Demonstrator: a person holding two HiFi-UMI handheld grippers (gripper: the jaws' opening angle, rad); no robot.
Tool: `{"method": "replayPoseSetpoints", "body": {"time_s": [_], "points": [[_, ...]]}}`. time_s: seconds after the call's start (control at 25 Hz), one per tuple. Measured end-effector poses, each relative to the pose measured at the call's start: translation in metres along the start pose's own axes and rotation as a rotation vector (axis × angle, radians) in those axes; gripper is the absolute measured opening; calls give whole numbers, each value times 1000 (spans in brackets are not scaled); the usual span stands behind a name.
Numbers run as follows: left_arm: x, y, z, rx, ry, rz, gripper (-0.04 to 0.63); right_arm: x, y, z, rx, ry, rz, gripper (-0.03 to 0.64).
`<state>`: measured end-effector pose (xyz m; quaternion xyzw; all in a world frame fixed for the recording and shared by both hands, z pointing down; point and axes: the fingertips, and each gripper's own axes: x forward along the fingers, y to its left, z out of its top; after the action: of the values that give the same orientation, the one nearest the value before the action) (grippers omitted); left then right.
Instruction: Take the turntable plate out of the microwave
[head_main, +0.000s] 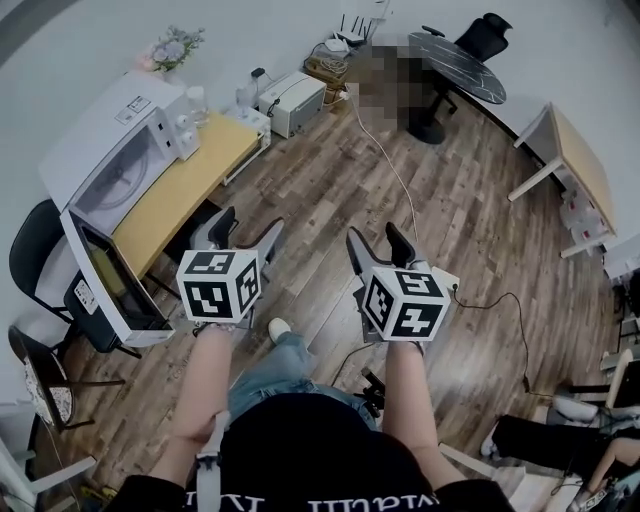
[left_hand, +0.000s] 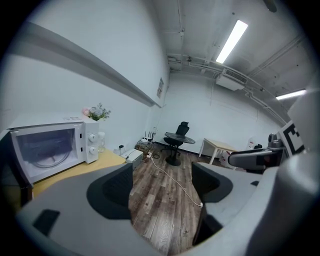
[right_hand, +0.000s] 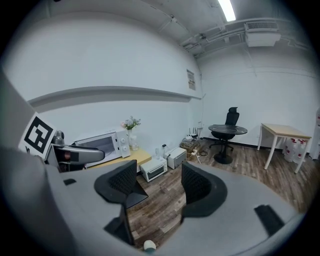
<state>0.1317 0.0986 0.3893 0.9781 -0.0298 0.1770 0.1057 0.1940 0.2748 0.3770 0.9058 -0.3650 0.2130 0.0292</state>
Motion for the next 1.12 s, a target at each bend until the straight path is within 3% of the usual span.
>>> {"method": "replayPoseSetpoints", "body": {"time_s": [0.28,0.56,1.12], "points": [[40,37,21,-40,-20,85,371,65,-7,32,-41,9,80,291],[62,93,22,-99,-22,198,371,137,19,47,-90,46,200,291],[-11,211,21,-235,-123,532,371,216,163,76,-250,67,550,291]]}}
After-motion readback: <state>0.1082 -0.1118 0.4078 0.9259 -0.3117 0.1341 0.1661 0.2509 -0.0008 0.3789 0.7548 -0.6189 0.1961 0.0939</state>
